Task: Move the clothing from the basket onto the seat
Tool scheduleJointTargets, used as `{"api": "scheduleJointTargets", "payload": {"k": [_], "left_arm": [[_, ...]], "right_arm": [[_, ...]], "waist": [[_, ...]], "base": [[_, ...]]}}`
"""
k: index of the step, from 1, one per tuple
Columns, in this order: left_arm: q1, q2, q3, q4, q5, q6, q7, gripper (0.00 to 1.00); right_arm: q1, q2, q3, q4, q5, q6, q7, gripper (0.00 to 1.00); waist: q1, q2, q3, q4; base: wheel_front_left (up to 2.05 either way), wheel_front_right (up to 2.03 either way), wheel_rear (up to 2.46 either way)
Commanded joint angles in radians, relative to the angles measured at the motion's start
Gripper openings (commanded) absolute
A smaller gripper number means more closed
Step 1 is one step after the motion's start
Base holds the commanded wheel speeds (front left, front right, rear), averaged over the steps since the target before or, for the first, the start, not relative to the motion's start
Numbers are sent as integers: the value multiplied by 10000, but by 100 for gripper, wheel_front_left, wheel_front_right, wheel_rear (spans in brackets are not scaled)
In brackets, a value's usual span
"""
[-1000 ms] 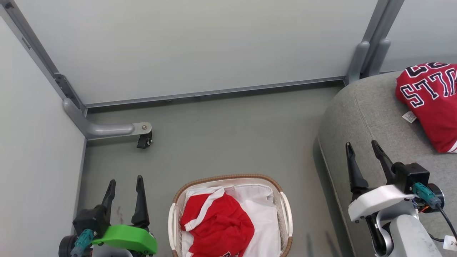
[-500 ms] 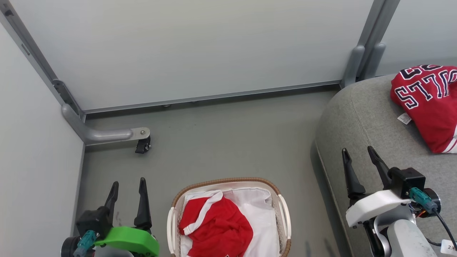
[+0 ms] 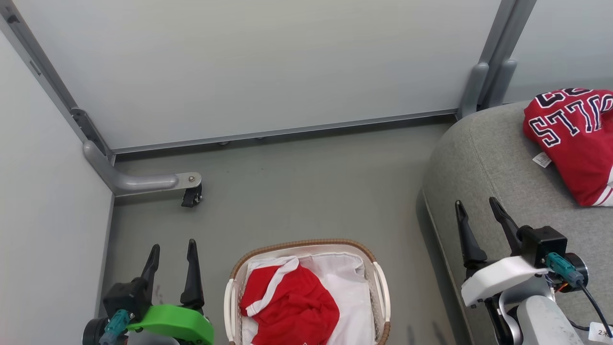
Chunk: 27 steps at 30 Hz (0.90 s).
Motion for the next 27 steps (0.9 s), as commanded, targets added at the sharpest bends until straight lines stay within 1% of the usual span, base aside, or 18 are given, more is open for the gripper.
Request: {"api": "scheduleJointTargets", "payload": {"k": [1, 9, 16, 22, 27], "left_arm": [[184, 10, -7, 15, 67, -32, 6, 100], [84, 10, -74, -21, 106, -55, 6, 100], [-404, 11, -244, 58, 247, -115, 6, 100], [-1266, 13, -617, 517, 512, -259, 6, 100], [-2418, 14, -1134, 1435, 845, -367, 4, 100]], "right_arm": [[107, -35, 16, -41, 95, -14, -2, 100], [4, -35, 17, -111, 102, -14, -2, 100], [-255, -35, 69, -261, 103, -14, -2, 100], [-676, -37, 76, -496, 38, -14, -2, 100], [-1195, -35, -4, -799, -24, -14, -2, 100]], "waist": [[1, 0, 5, -6], [1, 0, 132, -37], [1, 0, 550, -115], [1, 0, 1289, -272], [1, 0, 2242, -522]], "base": [[0, 0, 0], [0, 0, 0], [0, 0, 0], [0, 0, 0], [0, 0, 0]]}}
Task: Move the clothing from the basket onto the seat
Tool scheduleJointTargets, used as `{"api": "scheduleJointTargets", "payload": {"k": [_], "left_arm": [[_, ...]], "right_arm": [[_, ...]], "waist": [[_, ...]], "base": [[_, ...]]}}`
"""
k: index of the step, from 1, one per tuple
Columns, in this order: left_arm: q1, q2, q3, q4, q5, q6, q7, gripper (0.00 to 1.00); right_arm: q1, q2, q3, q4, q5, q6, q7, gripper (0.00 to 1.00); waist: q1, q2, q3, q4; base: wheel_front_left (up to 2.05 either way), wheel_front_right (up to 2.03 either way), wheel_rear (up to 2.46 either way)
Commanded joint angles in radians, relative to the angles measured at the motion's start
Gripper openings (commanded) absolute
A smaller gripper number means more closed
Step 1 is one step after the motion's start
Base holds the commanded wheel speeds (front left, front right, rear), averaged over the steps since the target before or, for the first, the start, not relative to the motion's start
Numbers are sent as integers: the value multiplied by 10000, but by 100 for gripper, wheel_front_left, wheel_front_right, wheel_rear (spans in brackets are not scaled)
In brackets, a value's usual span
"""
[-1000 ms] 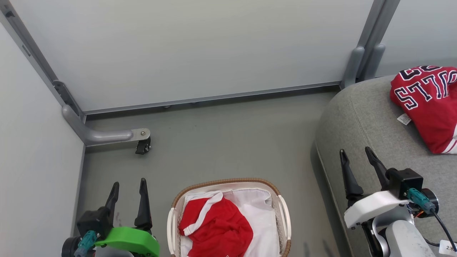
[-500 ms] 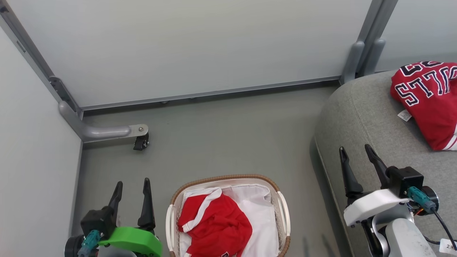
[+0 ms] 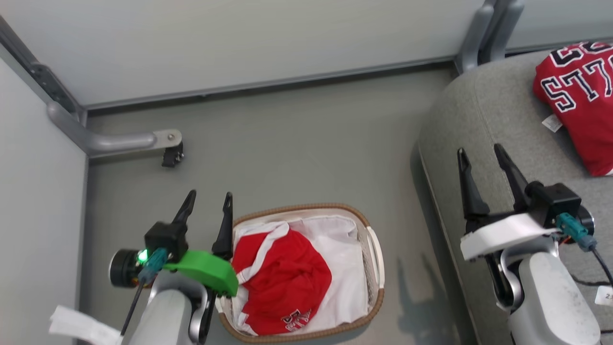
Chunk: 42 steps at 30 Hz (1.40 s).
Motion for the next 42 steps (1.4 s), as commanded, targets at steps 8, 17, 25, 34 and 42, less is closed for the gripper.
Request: {"api": "scheduleJointTargets", "payload": {"k": [8, 17, 25, 34, 42], "left_arm": [[-2173, 27, -1135, 2439, 205, -155, 7, 100], [-3685, 43, -2446, 5166, 406, -249, 230, 100], [-4277, 83, -3471, 6562, 228, -250, 783, 100], [-4778, 580, -4105, 7317, -311, -253, 1442, 100], [-5090, 949, -4339, 7631, -655, -254, 1850, 100]], "right_arm": [[-1025, -32, -15, -688, 141, -14, -2, 100], [-1757, -27, 139, -1324, 570, -14, -2, 100], [-2197, -24, 420, -1733, 1089, -14, -2, 100], [-2458, -26, 757, -2113, 1601, -14, -2, 100], [-2605, -27, 899, -2221, 1802, -14, -2, 100]], "waist": [[1, 0, 2542, -957], [1, 0, 4358, -1959], [1, 0, 5570, -2728], [1, 0, 6480, -3298], [1, 0, 6863, -3498]], "base": [[0, 0, 0], [0, 0, 0], [0, 0, 0], [0, 0, 0], [0, 0, 0]]}}
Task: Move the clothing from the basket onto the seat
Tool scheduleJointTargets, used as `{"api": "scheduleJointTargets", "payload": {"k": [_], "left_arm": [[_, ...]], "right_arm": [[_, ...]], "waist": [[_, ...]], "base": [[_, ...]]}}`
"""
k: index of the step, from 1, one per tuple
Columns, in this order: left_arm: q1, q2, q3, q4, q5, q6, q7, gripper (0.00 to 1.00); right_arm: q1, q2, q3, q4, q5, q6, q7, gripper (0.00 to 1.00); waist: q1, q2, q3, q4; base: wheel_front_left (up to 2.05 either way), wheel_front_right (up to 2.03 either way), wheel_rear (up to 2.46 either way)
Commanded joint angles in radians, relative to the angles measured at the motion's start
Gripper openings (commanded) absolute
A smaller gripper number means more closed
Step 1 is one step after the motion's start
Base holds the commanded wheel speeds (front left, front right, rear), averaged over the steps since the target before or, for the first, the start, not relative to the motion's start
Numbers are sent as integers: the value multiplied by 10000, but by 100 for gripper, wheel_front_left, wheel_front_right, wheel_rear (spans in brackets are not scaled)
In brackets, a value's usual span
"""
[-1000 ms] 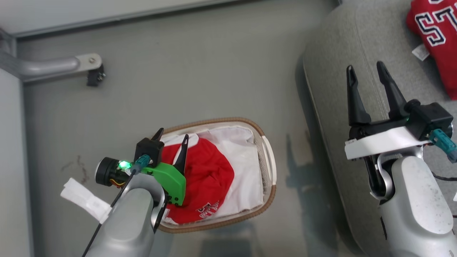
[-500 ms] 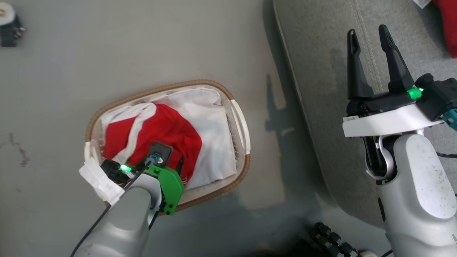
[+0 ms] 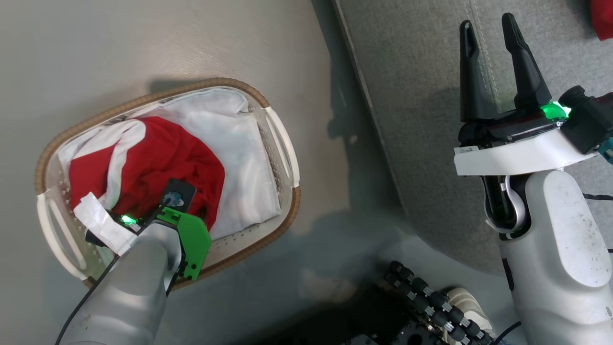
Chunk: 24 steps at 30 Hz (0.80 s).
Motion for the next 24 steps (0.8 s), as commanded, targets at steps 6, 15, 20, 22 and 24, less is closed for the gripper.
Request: {"api": "scheduleJointTargets", "payload": {"k": [6, 15, 20, 22, 24], "left_arm": [[-90, 9, -138, 130, -278, -18, 63, 0], [335, -356, -558, -45, -717, -19, -403, 0], [555, -507, -759, -373, -1143, -19, -952, 0], [634, -537, -885, -534, -1246, -19, -1149, 0], [717, -539, -1079, -707, -1317, -19, -1338, 0]], "right_arm": [[-61, -17, 59, 10, -44, -14, -2, 100], [211, -24, 20, 262, -527, -14, -2, 100], [507, -27, -98, 505, -997, -14, -2, 100], [665, -28, -145, 605, -1187, -14, -2, 100], [849, -28, -220, 731, -1400, -14, -2, 100]], "waist": [[-1, 0, 159, -197], [-1, 0, -811, 304], [-1, 0, -1816, 778], [-1, 0, -2268, 977], [-1, 0, -2773, 1190]], "base": [[0, 0, 0], [0, 0, 0], [0, 0, 0], [0, 0, 0], [0, 0, 0]]}}
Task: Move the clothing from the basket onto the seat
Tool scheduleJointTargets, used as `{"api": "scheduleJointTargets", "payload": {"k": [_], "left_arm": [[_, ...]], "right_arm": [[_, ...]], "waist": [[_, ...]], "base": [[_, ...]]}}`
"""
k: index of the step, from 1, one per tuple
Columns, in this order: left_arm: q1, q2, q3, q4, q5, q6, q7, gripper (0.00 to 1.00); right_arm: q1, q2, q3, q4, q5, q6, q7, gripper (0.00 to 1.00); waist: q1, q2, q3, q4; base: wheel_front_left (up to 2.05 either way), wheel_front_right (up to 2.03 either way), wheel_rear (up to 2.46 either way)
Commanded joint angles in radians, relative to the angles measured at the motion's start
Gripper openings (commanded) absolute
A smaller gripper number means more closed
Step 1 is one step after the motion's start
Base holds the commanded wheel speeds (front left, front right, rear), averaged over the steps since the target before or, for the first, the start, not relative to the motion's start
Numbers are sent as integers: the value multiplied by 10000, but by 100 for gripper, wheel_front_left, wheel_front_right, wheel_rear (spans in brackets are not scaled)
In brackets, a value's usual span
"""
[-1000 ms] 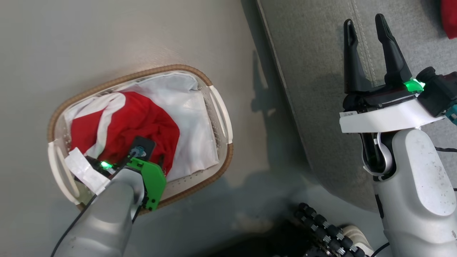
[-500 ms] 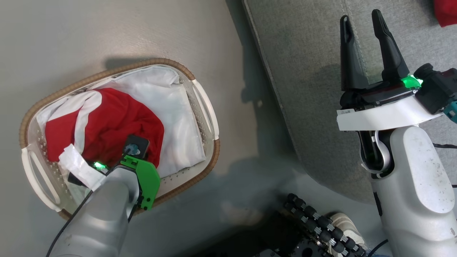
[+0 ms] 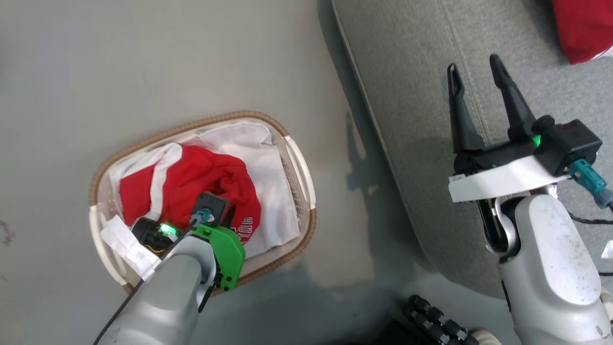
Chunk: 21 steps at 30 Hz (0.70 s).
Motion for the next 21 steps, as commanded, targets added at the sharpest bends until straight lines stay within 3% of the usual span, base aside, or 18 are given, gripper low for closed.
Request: {"api": "scheduleJointTargets", "payload": {"k": [1, 9, 21], "left_arm": [[191, 7, -126, -128, -63, -19, -132, 0], [353, 372, -898, -1275, -333, -19, -516, 0], [-621, 1688, -1909, -4368, -591, -7, -582, 0]], "right_arm": [[285, -43, -83, 101, -173, -14, -2, 100], [1325, -43, -264, 580, -746, -14, -2, 100], [2665, -42, -226, 1103, -1031, -14, -2, 100]], "waist": [[-1, -1, -1342, 787], [-1, -1, -3394, 1592], [-1, -1, -5870, 2147]], "base": [[0, 0, 0], [0, 0, 0], [0, 0, 0]]}}
